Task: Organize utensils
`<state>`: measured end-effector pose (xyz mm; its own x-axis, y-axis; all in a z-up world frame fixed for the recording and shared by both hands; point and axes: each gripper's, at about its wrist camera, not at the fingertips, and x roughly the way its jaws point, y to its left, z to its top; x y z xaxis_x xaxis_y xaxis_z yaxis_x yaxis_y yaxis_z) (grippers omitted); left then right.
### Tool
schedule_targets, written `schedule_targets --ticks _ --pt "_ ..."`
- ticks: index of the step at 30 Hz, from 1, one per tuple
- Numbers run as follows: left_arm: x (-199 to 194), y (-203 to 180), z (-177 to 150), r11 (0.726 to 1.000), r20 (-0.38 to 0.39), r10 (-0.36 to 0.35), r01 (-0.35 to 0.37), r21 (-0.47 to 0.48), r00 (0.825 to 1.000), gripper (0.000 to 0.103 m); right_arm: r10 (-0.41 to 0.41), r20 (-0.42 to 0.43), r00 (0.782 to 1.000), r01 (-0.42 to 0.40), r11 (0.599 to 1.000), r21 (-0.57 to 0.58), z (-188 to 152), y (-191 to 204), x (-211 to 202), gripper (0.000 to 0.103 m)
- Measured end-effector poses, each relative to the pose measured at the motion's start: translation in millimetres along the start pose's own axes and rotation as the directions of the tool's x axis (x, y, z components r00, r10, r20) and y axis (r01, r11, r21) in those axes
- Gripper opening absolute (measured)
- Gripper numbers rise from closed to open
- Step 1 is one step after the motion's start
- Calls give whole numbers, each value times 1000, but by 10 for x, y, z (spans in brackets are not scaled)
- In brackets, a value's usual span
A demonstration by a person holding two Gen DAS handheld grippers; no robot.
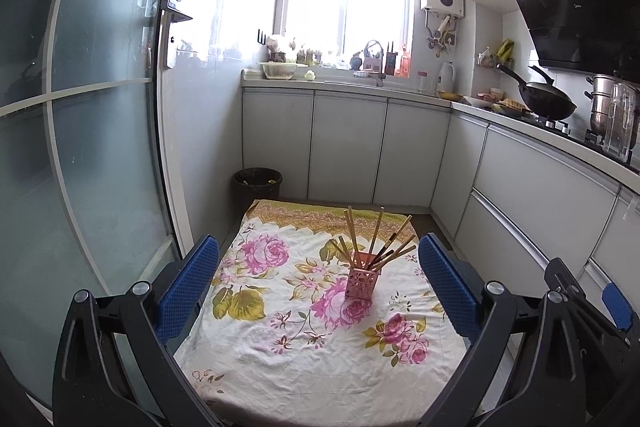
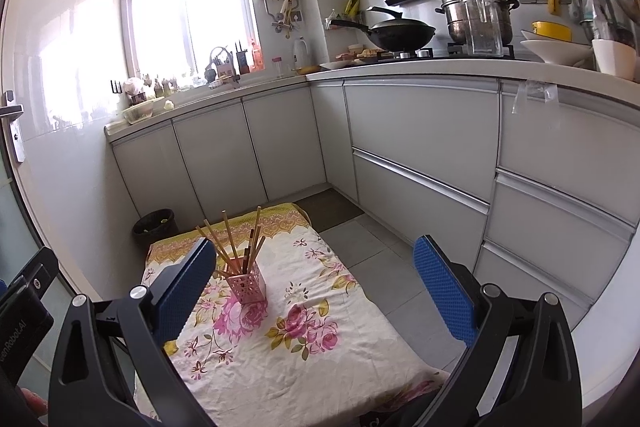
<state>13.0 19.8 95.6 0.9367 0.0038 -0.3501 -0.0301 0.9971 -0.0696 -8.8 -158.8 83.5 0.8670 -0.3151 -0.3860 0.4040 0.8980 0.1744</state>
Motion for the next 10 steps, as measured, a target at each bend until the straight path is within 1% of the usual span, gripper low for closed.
schedule_targets --ticks 3,8,10 --pt "3 -2 14 1000 0 11 -11 2 1000 96 -2 1 1000 2 1000 6 7 -16 -1 96" --pt "41 11 -4 999 -42 35 -35 -14 999 96 0 1 1000 0 1000 8 8 -14 -4 96" --pt "40 19 -15 999 -46 37 -38 -21 998 96 3 3 1000 -3 1000 10 9 -15 -15 96"
